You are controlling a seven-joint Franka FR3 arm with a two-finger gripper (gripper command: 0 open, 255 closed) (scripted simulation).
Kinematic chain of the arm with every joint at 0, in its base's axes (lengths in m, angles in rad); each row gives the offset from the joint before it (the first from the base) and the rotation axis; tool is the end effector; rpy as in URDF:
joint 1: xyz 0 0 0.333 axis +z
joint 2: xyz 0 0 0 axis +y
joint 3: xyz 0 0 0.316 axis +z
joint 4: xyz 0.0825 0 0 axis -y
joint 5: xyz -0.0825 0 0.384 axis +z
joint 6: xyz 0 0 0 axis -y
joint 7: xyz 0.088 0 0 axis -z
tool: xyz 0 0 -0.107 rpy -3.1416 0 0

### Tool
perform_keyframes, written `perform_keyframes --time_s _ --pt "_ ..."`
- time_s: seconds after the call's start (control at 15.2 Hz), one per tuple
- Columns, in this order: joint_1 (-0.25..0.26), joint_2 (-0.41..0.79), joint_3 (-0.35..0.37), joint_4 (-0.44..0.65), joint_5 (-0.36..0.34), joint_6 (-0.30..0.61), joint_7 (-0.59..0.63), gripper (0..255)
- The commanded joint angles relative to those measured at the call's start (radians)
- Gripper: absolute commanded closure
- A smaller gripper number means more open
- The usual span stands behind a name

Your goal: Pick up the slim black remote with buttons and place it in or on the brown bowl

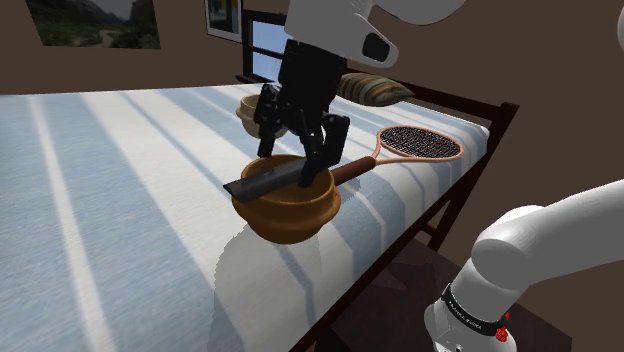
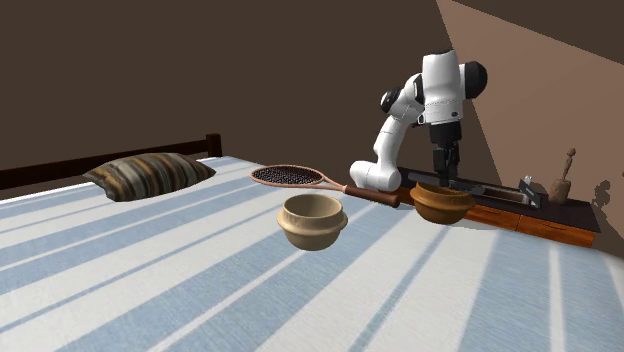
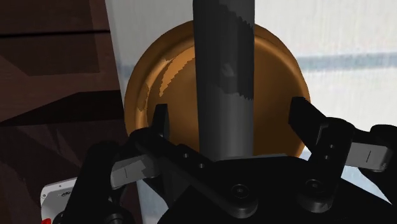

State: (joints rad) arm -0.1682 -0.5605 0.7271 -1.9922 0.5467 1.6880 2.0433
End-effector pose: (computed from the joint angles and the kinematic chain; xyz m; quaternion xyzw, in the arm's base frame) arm 0.3018 0.3400 0.6240 -0.7031 0.7019 0.0681 0.0911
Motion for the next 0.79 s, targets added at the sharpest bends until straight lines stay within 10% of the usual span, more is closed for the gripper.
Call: perform_keyframes --time_s 0.0,0.73 --pt "-0.002 0.003 -0.013 0.032 -0.007 -0.031 0.003 0" --pt "-0.010 0.020 -0.043 0.127 -0.028 -0.117 0.016 0"
